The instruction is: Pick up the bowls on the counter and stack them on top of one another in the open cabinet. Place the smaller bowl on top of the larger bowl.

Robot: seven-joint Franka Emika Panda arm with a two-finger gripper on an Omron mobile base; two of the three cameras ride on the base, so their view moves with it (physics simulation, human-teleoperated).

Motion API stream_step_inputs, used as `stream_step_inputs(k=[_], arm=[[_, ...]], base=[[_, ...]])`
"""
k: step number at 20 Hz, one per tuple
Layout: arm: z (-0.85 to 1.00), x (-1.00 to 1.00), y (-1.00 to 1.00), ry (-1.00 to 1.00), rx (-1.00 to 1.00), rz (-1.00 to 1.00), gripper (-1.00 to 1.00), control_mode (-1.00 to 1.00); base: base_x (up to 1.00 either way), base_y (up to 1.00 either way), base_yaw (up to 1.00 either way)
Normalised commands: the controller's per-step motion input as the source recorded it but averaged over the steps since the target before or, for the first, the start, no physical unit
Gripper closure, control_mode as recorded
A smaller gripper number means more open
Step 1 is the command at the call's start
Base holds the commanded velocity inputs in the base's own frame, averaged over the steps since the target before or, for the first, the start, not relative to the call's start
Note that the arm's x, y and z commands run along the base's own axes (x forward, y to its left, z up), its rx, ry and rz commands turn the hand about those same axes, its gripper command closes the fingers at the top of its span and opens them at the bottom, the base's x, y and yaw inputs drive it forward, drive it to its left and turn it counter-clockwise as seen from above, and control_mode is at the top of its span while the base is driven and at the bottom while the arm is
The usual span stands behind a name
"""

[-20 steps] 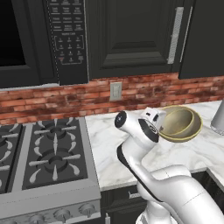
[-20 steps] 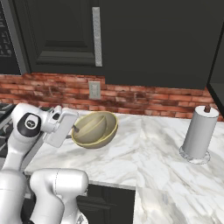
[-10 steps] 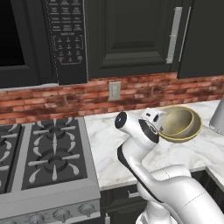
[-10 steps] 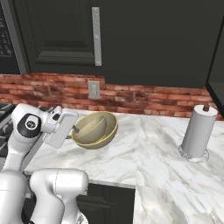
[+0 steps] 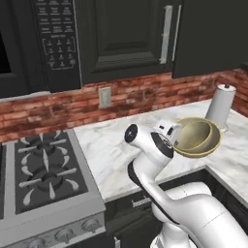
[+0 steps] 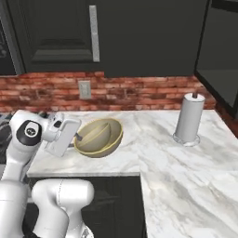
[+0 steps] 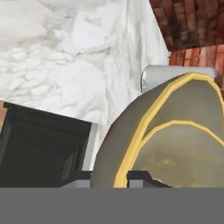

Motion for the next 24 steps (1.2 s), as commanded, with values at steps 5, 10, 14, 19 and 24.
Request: stream_step_inputs(k=[5, 10, 14, 19, 24], arm=[[0.0, 0.0, 0.0, 0.0, 0.0, 0.0, 1.0, 1.0], [0.0, 0.0, 0.0, 0.0, 0.0, 0.0, 1.0, 1.0], [0.0, 0.0, 0.0, 0.0, 0.0, 0.0, 1.0, 1.0], [0.0, 0.0, 0.0, 0.0, 0.0, 0.0, 1.0, 1.0], [0.0, 0.0, 0.0, 0.0, 0.0, 0.0, 1.0, 1.0]], base=[[-0.14, -0.03, -0.45], [0.0, -0.01, -0.43], [0.05, -0.04, -0.44], [0.18, -0.07, -0.42], [0.34, 0.0, -0.39]])
